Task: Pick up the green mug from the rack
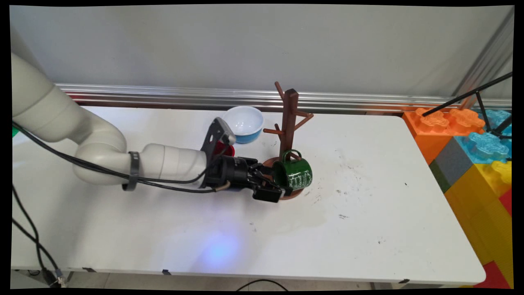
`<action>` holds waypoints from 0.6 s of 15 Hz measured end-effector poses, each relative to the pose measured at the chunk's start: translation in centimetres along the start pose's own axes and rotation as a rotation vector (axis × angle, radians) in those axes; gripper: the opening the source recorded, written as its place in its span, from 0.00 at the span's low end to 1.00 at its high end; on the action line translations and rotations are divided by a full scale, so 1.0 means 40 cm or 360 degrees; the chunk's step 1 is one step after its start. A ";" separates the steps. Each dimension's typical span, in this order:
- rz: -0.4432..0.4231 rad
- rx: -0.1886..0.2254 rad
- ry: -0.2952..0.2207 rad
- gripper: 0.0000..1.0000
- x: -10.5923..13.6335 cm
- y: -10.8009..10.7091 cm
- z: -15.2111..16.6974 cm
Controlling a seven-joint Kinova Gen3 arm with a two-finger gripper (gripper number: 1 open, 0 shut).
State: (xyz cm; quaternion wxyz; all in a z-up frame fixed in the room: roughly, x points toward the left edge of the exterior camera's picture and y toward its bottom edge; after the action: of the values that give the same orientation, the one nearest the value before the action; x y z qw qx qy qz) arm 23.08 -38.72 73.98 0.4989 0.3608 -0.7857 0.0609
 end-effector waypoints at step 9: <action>-0.0072 0.0024 -0.0007 1.00 -0.014 0.012 0.114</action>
State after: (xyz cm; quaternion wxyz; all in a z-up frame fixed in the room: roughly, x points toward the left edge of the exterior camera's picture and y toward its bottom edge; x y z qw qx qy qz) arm 19.54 -40.16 71.39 0.4957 0.3824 -0.7778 0.0547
